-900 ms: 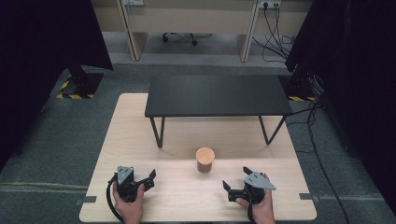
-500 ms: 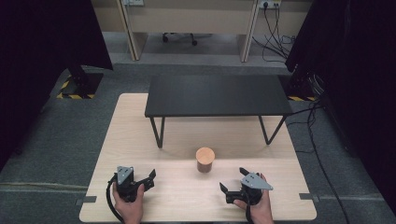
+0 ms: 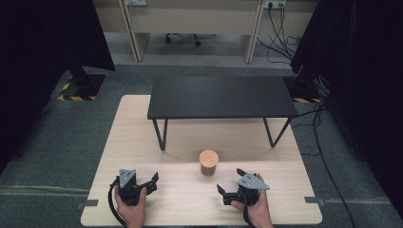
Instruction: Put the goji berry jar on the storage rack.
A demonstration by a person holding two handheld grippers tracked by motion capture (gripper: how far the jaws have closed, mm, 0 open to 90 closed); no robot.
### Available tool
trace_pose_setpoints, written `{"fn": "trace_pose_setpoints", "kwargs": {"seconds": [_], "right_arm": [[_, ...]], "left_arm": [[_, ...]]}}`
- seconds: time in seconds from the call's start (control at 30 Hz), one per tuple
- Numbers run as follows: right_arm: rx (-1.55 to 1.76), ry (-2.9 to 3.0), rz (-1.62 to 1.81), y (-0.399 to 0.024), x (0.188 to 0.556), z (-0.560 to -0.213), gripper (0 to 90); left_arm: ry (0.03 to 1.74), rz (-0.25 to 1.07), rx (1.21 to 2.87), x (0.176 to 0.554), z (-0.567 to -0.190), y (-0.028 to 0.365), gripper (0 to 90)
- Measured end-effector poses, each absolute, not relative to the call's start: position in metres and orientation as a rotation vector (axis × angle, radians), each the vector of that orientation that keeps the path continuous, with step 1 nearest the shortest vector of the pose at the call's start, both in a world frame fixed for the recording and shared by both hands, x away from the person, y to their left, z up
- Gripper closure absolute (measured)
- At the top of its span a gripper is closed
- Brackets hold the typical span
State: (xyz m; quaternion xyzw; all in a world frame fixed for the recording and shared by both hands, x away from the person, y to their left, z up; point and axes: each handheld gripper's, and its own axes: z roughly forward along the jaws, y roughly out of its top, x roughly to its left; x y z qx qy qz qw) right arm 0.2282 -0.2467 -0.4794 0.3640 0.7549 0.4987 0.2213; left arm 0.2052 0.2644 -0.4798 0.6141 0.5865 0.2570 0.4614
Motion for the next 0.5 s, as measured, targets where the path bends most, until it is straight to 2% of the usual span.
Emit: {"fn": "trace_pose_setpoints", "kwargs": {"seconds": [0.5], "right_arm": [[0.98,2.129,1.395,-0.218,0.263,-0.478,1.2]], "left_arm": [[1.441,0.635,1.513,0.205,-0.48,0.264,3.4]]}}
